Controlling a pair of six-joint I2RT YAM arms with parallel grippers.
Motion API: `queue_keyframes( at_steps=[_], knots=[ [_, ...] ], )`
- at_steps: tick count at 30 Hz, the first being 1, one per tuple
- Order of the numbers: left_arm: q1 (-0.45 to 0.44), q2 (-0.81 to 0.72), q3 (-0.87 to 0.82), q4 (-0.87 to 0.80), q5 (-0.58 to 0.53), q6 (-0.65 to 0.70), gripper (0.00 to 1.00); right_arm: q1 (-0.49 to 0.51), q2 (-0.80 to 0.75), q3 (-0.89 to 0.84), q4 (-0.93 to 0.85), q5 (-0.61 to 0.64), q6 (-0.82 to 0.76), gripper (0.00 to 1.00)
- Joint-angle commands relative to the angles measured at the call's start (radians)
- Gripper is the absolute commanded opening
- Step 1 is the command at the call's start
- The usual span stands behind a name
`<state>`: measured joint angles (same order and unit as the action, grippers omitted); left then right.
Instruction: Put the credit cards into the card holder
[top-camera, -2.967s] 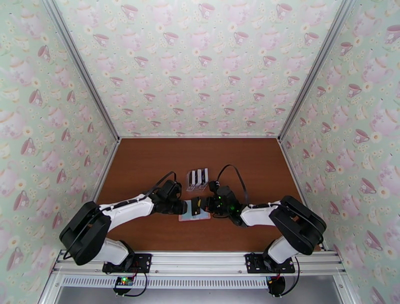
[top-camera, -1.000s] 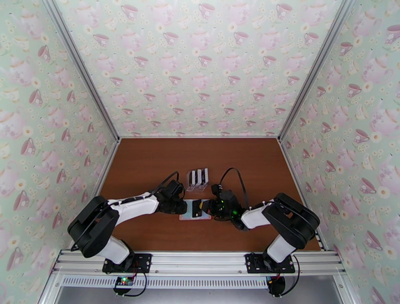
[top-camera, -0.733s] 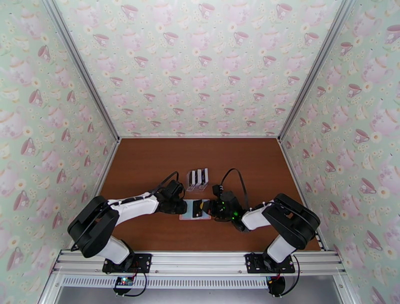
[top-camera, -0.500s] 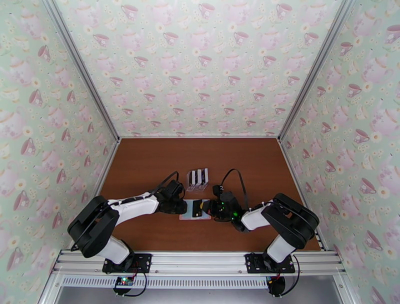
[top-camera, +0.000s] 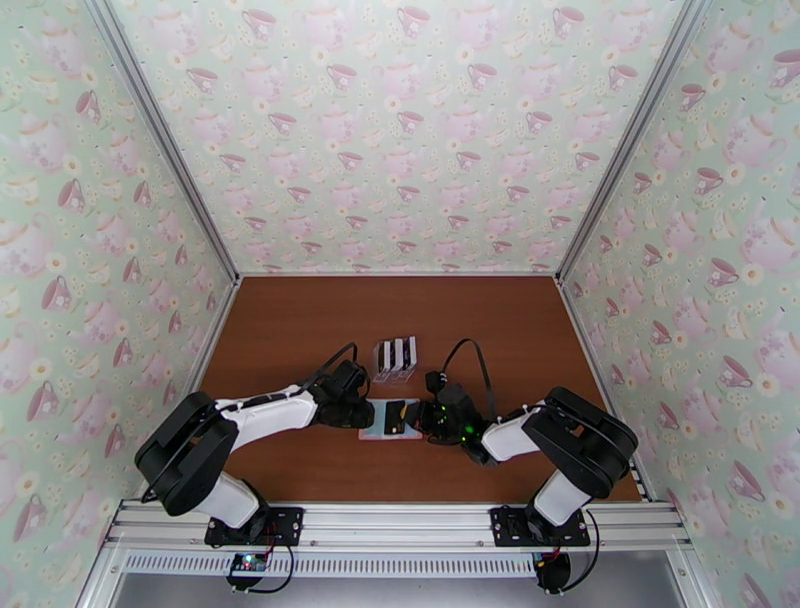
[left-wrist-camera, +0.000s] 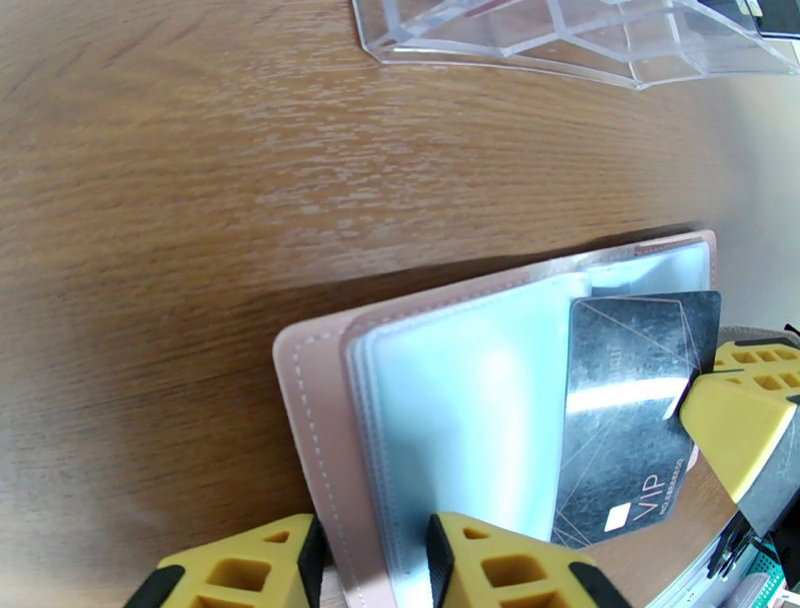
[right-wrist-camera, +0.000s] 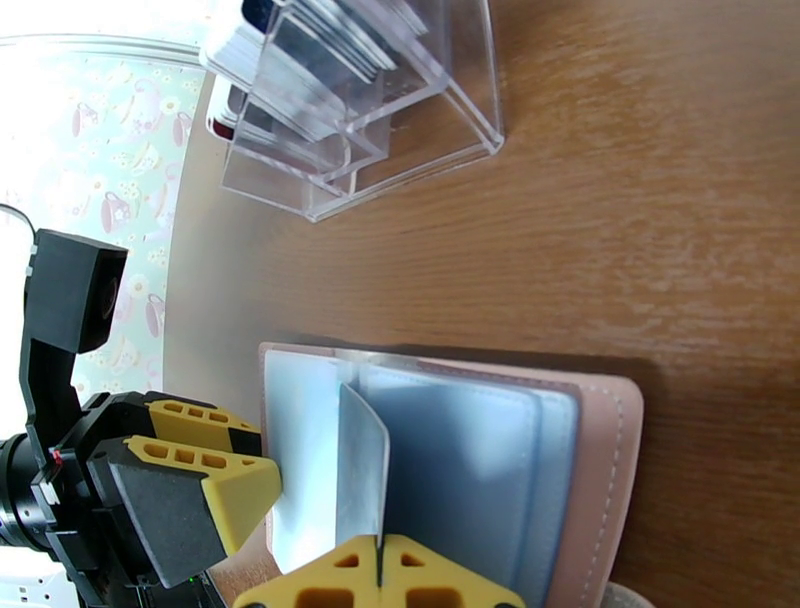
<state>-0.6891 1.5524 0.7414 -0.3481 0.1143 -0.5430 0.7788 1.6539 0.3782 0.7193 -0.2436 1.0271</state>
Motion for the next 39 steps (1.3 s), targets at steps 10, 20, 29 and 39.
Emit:
queue_keyframes(
  at_steps=[10,20,29,39],
  knots=[
    [-0.012,0.027,-0.043,-0.023,-0.020,-0.010,0.35,0.011,0.006,0.005,-0.125,0.082,0.045,0.00],
    [-0.012,0.023,-0.047,-0.020,-0.017,-0.014,0.35,0.012,-0.045,0.022,-0.234,0.126,0.061,0.00],
    [-0.012,0.029,-0.047,-0.017,-0.016,-0.017,0.35,0.026,-0.007,0.060,-0.233,0.078,0.040,0.00],
    [-0.012,0.032,-0.050,-0.017,-0.019,-0.016,0.35,0.046,0.005,0.067,-0.235,0.045,0.022,0.00]
  ],
)
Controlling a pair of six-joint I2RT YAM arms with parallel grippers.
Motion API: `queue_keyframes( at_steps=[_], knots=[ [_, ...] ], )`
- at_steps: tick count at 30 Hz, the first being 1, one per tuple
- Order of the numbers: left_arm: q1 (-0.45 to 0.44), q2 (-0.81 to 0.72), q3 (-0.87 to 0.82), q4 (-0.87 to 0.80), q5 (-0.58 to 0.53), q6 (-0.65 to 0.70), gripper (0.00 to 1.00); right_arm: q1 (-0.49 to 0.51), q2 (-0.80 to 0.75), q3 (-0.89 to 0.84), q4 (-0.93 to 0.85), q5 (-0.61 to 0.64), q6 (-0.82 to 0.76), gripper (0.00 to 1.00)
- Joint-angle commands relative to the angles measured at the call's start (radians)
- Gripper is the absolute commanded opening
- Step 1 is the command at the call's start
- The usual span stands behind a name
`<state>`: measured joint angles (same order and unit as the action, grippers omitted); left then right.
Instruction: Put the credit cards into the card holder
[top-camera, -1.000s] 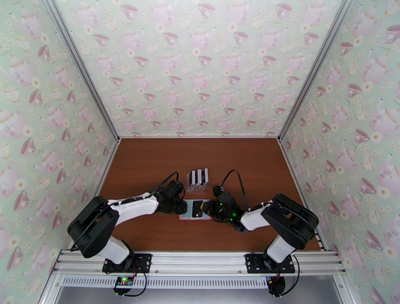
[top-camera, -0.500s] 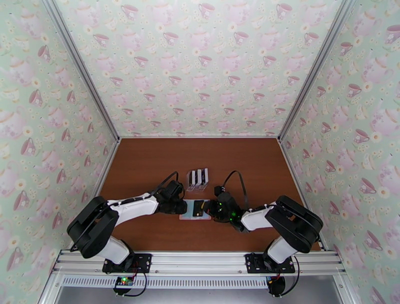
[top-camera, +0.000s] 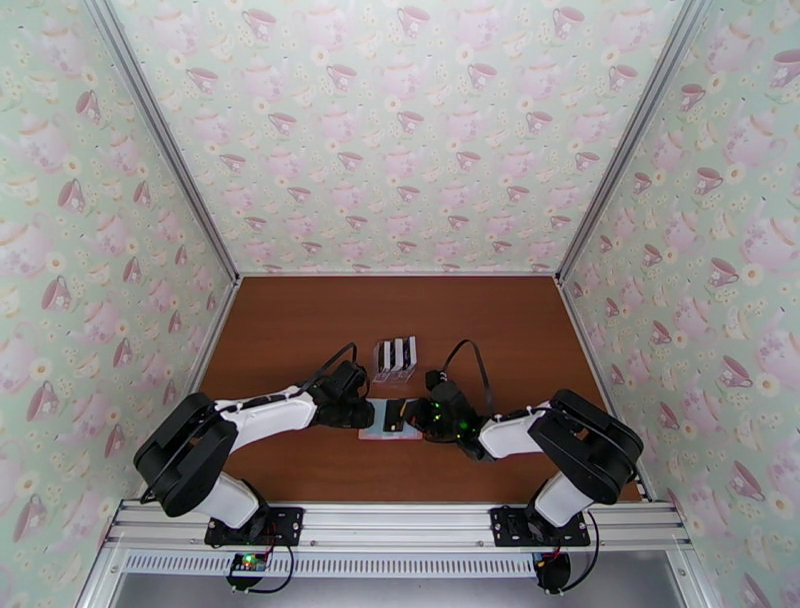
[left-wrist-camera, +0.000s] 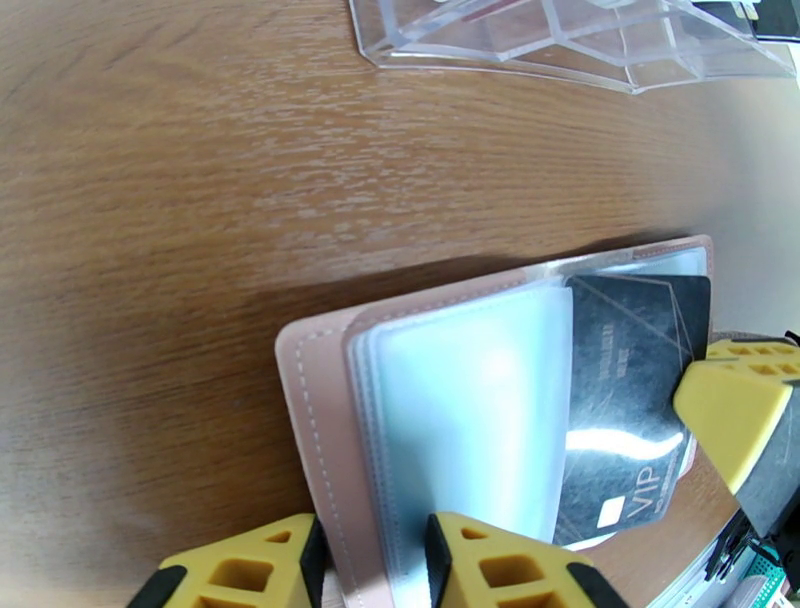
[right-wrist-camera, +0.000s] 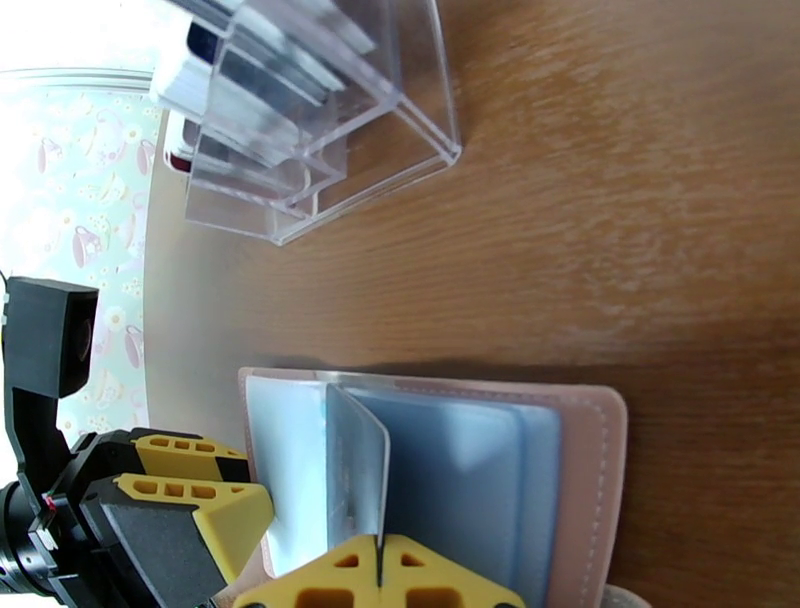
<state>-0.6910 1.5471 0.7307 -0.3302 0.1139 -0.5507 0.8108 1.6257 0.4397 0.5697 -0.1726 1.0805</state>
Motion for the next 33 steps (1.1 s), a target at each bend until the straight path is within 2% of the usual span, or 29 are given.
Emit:
queue_keyframes(
  at_steps=[1,21,26,28,33],
  knots=[
    [-0.011,0.038,-0.038,-0.035,-0.019,-0.010,0.35,0.017,0.034,0.005,-0.086,-0.027,-0.031,0.00],
    [-0.010,0.034,-0.034,-0.060,-0.034,-0.005,0.35,0.023,0.082,0.049,-0.114,-0.054,-0.070,0.01],
    [-0.010,0.034,-0.035,-0.057,-0.027,-0.006,0.22,0.023,0.067,0.066,-0.161,-0.043,-0.084,0.18],
    [-0.010,0.035,-0.034,-0.053,-0.025,-0.006,0.21,0.024,0.056,0.077,-0.198,-0.036,-0.094,0.22],
    [-0.010,0.039,-0.034,-0.049,-0.019,-0.012,0.20,0.024,0.007,0.126,-0.384,0.029,-0.147,0.25]
  ],
)
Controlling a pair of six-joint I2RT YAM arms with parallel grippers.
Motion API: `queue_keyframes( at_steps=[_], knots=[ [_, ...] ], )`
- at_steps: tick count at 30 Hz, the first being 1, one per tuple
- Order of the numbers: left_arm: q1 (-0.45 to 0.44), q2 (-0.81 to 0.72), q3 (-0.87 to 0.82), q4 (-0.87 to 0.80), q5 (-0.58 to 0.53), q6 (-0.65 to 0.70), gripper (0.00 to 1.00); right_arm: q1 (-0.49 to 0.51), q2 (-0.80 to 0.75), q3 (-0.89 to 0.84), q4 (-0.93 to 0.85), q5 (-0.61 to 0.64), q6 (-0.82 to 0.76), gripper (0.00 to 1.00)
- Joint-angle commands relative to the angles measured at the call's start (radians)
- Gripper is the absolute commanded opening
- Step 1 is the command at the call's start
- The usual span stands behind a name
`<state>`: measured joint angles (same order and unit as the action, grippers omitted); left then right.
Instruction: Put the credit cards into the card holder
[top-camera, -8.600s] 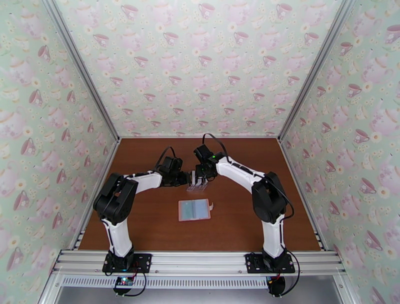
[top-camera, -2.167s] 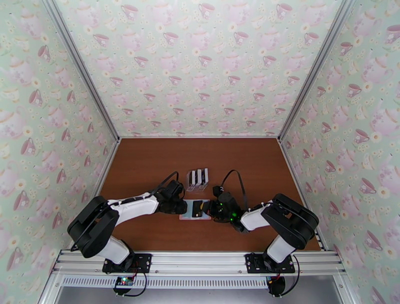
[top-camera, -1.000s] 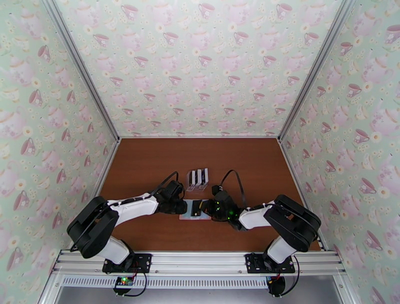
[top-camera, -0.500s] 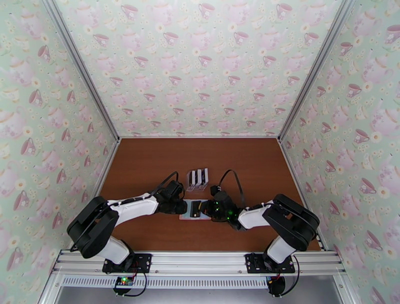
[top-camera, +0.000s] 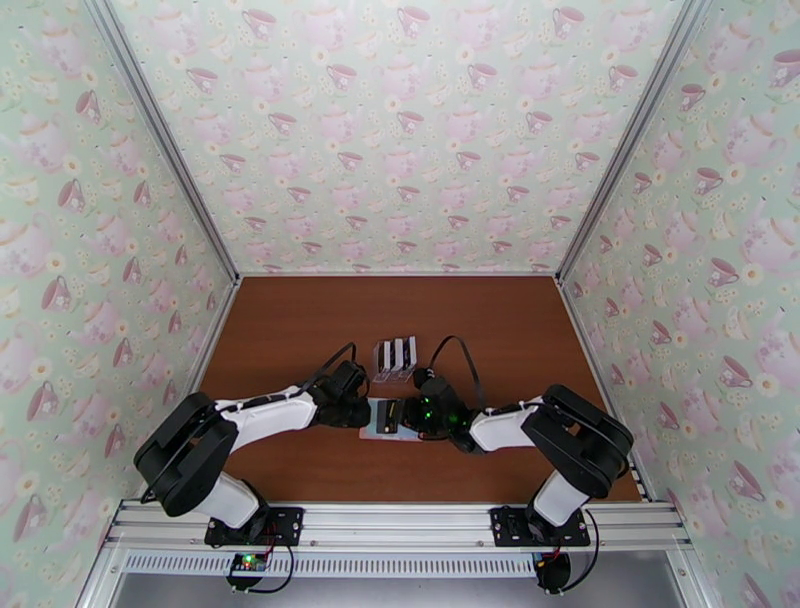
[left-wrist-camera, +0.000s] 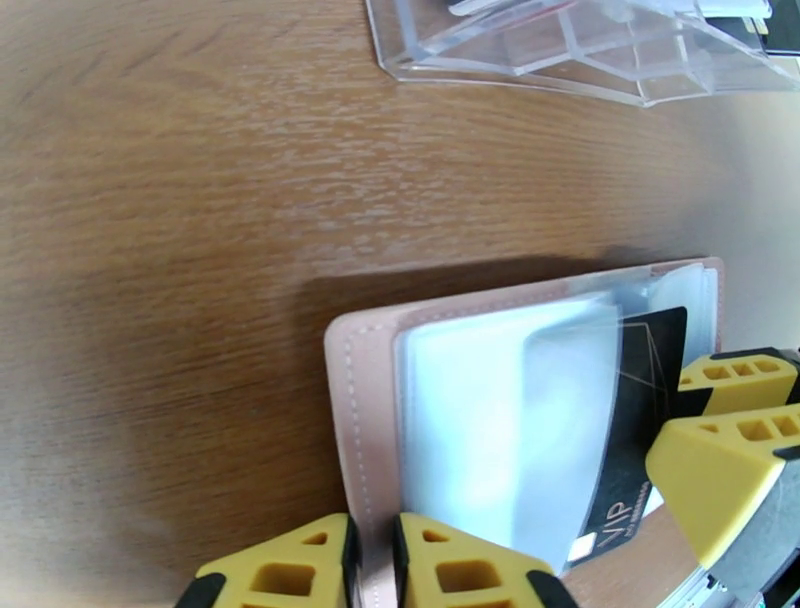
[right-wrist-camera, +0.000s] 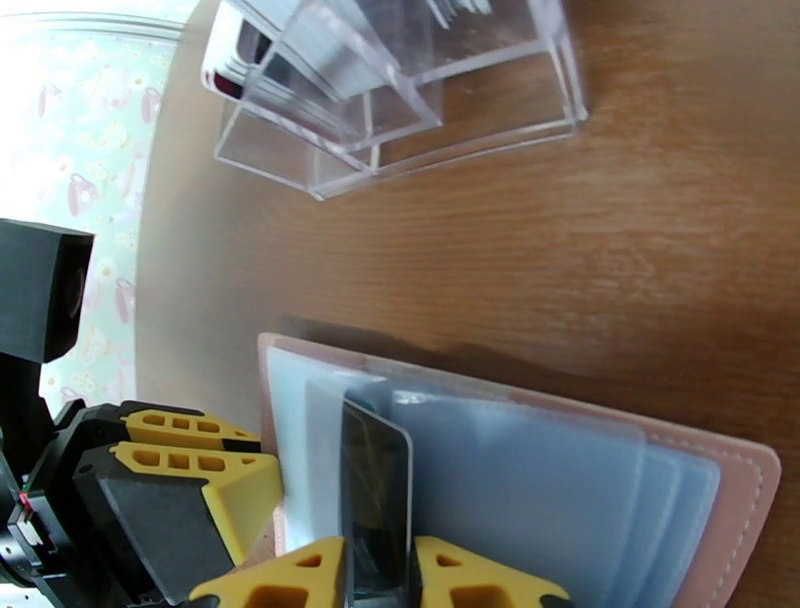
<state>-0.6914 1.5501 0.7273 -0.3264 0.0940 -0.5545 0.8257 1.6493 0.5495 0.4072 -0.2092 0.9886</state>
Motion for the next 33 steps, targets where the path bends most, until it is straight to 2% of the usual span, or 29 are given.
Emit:
queue_keyframes(
  at_steps=[1,4,7,17,26,33],
  knots=[
    [-0.010,0.034,-0.031,-0.054,0.001,-0.008,0.20,0.008,-0.027,0.030,-0.271,0.080,-0.069,0.28],
    [-0.010,0.031,-0.031,-0.053,0.001,-0.011,0.20,0.008,-0.049,0.066,-0.368,0.109,-0.101,0.41],
    [-0.010,0.031,-0.029,-0.053,0.002,-0.010,0.20,0.009,-0.049,0.096,-0.428,0.119,-0.122,0.46],
    [-0.010,0.041,-0.021,-0.040,0.025,-0.017,0.20,0.044,0.012,0.187,-0.497,0.124,-0.152,0.44],
    [-0.013,0.064,-0.032,0.007,0.064,-0.027,0.09,0.066,0.027,0.230,-0.514,0.126,-0.153,0.42],
    [-0.017,0.068,-0.037,0.018,0.069,-0.033,0.07,0.069,0.029,0.246,-0.506,0.108,-0.149,0.39]
  ],
)
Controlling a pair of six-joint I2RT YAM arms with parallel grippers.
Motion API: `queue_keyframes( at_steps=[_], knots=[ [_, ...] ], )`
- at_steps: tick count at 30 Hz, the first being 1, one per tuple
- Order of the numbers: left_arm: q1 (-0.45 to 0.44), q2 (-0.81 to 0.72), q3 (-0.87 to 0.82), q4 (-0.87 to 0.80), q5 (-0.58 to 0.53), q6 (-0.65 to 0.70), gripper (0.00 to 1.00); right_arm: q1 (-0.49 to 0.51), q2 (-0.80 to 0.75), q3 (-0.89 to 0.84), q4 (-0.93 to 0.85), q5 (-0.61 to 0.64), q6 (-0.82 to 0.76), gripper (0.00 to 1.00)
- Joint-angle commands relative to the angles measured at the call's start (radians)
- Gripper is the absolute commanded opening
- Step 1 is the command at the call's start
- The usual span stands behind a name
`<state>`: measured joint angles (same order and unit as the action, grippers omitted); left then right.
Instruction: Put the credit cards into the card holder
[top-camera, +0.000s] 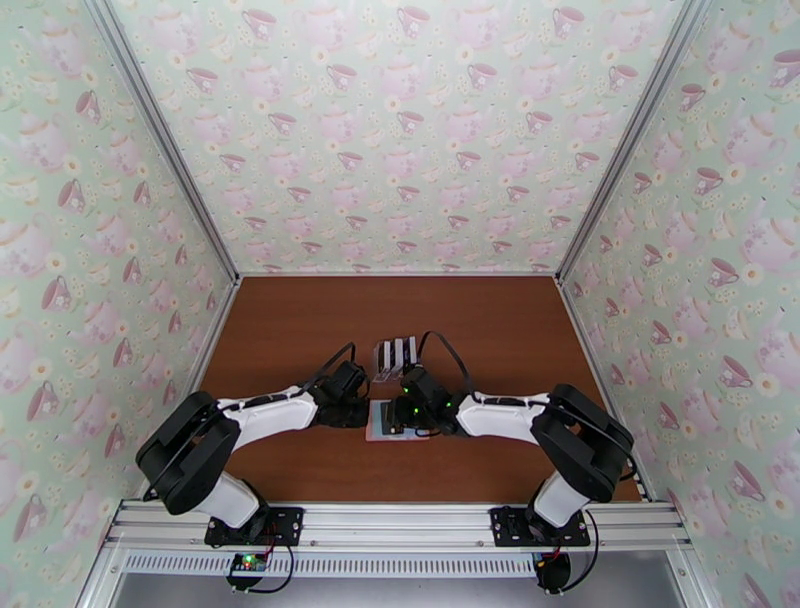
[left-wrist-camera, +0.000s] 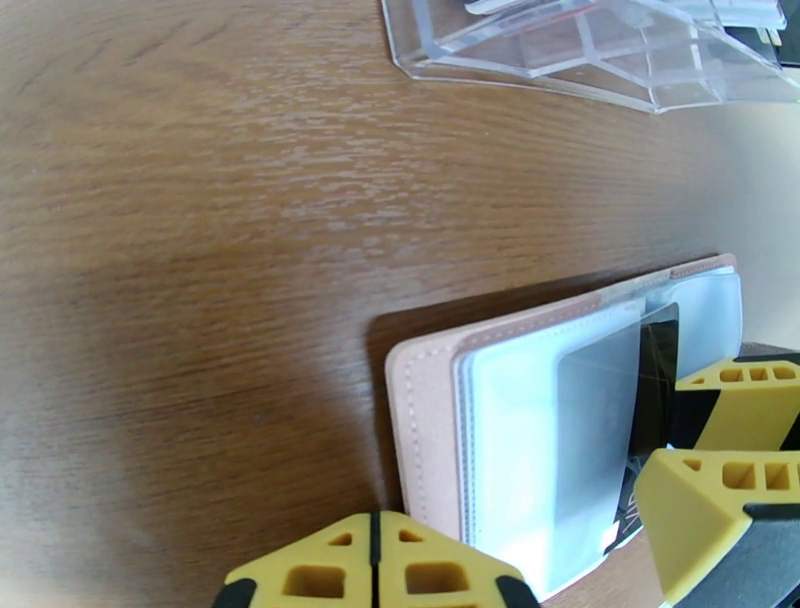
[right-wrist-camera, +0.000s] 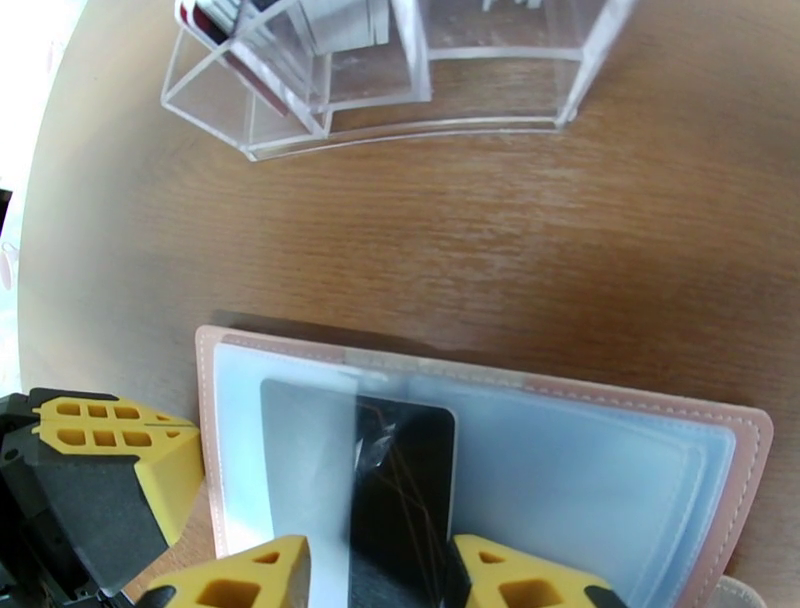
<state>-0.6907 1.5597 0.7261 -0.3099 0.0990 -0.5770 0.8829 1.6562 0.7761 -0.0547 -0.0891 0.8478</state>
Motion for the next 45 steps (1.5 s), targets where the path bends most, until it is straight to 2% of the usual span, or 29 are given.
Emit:
queue_keyframes(
  at_steps=[1,30,33,40,45],
  knots=[
    [-0.017,0.058,-0.036,0.002,0.064,-0.011,0.07,0.012,0.021,0.024,-0.046,-0.011,-0.009,0.39],
    [-0.040,0.050,-0.063,0.035,0.069,-0.045,0.07,0.062,0.111,0.176,-0.089,-0.067,-0.052,0.36],
    [-0.040,0.049,-0.065,0.033,0.067,-0.047,0.07,0.064,0.102,0.187,-0.131,-0.035,-0.064,0.36],
    [-0.036,0.031,-0.069,0.017,0.053,-0.046,0.08,0.064,0.019,0.192,-0.275,0.101,-0.102,0.47],
    [-0.036,0.025,-0.071,0.019,0.056,-0.048,0.09,0.064,-0.007,0.194,-0.317,0.136,-0.108,0.49]
  ],
)
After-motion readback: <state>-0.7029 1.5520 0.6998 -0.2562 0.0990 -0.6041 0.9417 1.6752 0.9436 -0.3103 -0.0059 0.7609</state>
